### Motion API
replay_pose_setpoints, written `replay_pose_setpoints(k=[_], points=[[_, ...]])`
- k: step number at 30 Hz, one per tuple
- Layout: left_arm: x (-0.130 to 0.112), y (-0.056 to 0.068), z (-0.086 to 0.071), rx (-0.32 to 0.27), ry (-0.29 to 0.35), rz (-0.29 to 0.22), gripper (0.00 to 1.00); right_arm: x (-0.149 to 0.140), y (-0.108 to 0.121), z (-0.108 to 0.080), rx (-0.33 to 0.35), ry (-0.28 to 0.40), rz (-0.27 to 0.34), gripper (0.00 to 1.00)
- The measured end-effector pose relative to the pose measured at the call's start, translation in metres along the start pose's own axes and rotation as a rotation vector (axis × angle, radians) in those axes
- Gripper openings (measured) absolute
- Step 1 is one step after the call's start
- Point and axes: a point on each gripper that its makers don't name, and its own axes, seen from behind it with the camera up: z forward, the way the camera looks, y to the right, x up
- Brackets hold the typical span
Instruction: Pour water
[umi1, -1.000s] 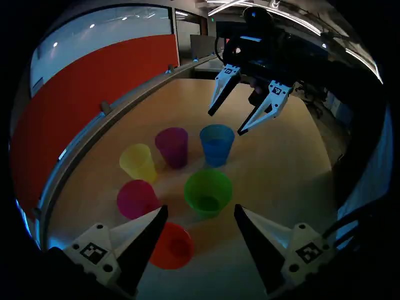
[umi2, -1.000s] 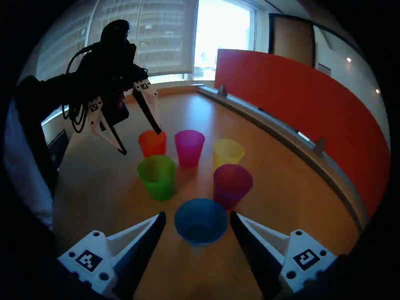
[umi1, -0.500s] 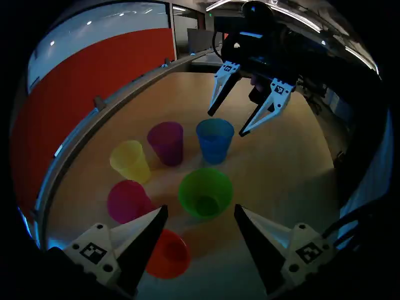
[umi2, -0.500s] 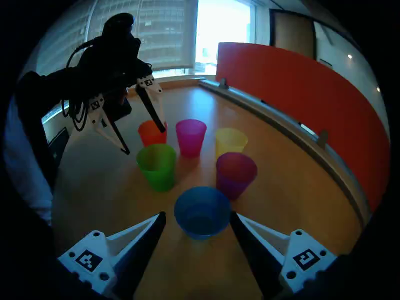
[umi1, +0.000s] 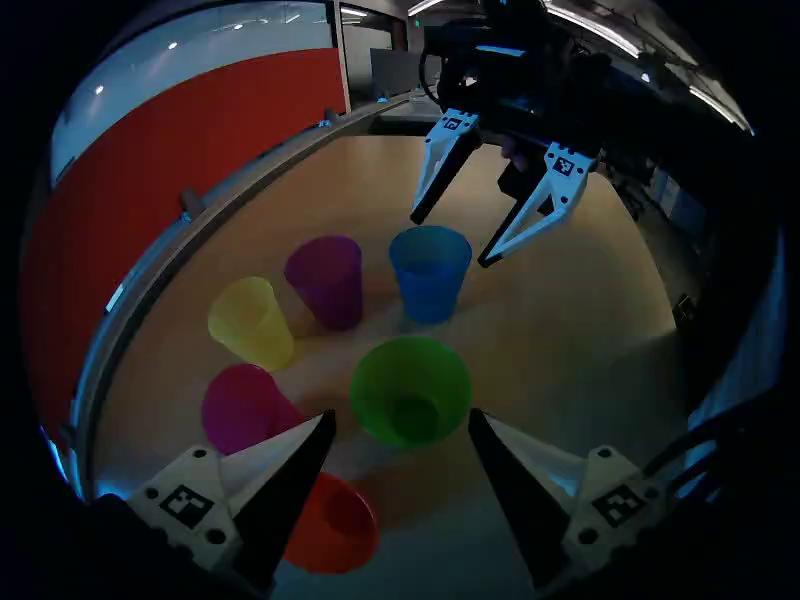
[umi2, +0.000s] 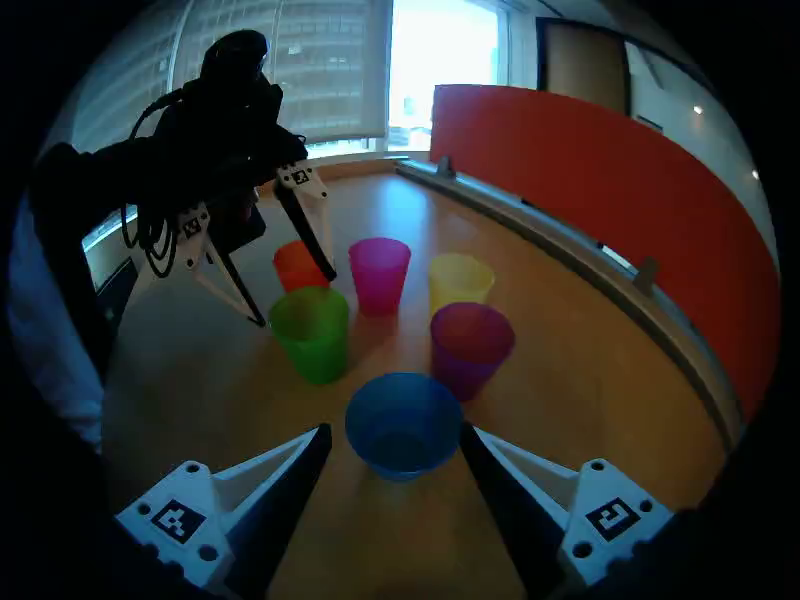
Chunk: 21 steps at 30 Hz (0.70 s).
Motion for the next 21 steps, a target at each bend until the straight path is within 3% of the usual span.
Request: replay_pose_setpoints(k=[21], points=[[0.002,0.002,0.015,-0.003,-0.006,0.001,0.99,-0.01,0.003,0.014,0.001,-0.009,0.024,0.99]])
